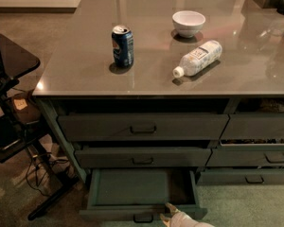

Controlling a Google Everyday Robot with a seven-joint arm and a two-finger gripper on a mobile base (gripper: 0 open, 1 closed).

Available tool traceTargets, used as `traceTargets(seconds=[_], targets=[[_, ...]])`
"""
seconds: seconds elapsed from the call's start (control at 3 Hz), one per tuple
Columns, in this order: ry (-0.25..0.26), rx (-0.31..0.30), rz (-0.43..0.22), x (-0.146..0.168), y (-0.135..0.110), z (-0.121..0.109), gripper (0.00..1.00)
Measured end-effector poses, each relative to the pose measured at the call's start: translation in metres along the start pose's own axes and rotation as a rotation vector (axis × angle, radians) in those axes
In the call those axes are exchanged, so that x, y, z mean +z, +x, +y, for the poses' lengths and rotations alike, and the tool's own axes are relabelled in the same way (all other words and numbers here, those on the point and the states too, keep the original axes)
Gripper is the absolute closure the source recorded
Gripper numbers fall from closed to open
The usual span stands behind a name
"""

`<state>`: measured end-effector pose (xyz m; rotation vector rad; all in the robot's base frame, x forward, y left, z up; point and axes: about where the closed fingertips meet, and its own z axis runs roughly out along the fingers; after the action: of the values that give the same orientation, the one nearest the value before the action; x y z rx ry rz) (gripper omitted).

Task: Open bottom drawer

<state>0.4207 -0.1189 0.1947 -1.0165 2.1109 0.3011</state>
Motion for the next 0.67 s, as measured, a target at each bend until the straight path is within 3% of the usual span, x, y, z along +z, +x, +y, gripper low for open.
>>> traceTargets(seconds=[0.67], targets=[[0.004, 0.000, 0.010, -0.0085, 0.0073, 0.0090, 1.00]])
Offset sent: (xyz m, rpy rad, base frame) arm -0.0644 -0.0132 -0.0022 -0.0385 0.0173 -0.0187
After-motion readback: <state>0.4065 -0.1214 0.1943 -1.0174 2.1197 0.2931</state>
